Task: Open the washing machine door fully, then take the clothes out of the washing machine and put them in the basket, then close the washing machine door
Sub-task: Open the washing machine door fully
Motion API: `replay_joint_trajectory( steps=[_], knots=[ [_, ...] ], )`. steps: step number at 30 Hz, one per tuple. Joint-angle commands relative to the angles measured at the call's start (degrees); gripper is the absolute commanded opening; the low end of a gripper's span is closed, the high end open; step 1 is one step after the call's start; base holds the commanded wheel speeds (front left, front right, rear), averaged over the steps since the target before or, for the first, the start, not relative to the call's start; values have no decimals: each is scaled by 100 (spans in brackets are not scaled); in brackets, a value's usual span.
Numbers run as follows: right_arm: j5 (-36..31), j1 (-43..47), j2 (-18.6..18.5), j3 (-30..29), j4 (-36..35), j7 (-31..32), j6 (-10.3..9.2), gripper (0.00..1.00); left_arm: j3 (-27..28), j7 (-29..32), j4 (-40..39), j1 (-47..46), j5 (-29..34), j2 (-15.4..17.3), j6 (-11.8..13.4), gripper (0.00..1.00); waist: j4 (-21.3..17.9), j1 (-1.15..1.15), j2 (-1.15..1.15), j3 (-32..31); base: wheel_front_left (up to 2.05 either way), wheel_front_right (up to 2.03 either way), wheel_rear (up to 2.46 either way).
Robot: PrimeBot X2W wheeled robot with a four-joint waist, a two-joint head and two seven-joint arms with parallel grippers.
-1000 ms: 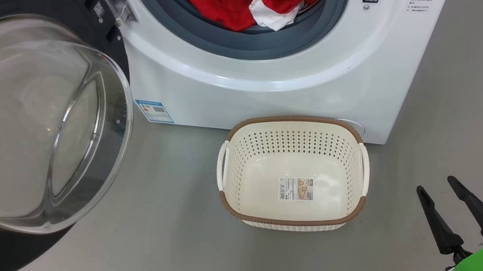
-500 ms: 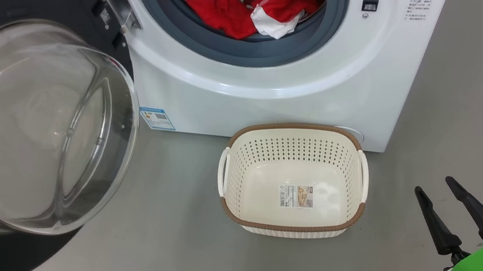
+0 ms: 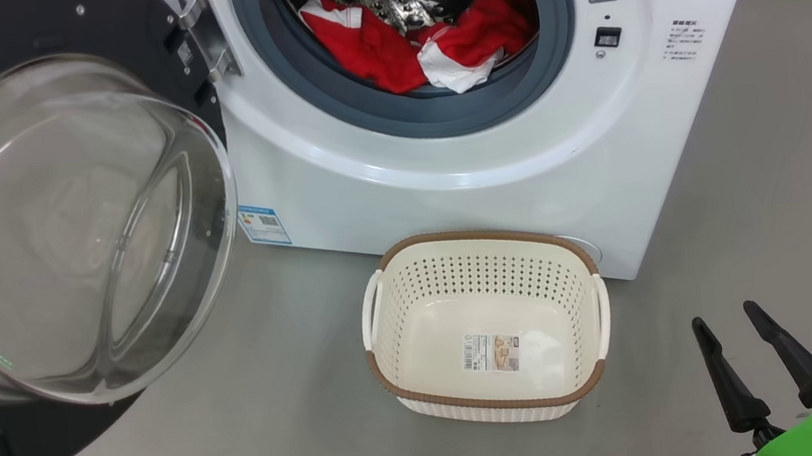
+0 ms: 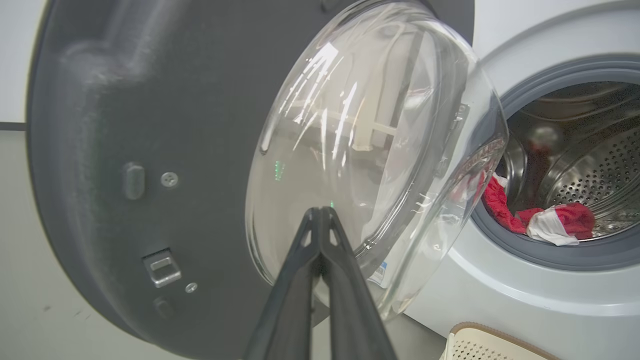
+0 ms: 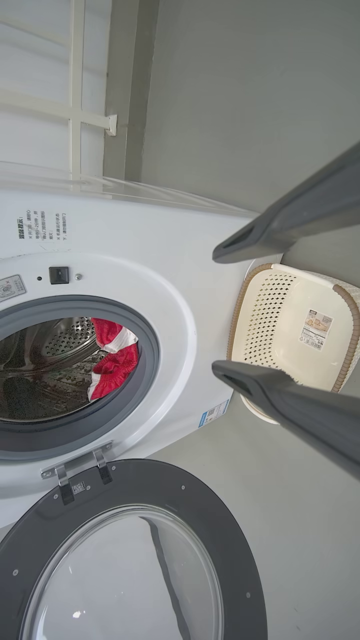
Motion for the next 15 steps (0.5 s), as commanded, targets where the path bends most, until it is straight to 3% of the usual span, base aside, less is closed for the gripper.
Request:
replay_joint_trajectory(
  steps=[1,11,12,14,15],
  knots=[
    [-19,-56,-52,122,-137,-54,36,100,48,-45,-285,89,-33,106,10,0,-37,0,0,-31,0,0,0],
    [-13,-8,10,38,-179,-54,36,100,-540,-45,-726,528,-208,11,10,45,-275,0,0,-123,0,0,0],
    [-13,-4,15,29,-180,-54,36,100,-615,-45,-751,553,-243,21,10,52,-312,0,0,-128,0,0,0],
    [-19,-1,33,0,-190,-54,36,100,-753,-45,-797,597,-295,45,10,92,-394,0,0,-134,0,0,0],
    [-23,1,41,-14,-197,-54,36,100,-816,-45,-828,612,-322,56,10,100,-437,0,0,-136,0,0,0]
  ],
)
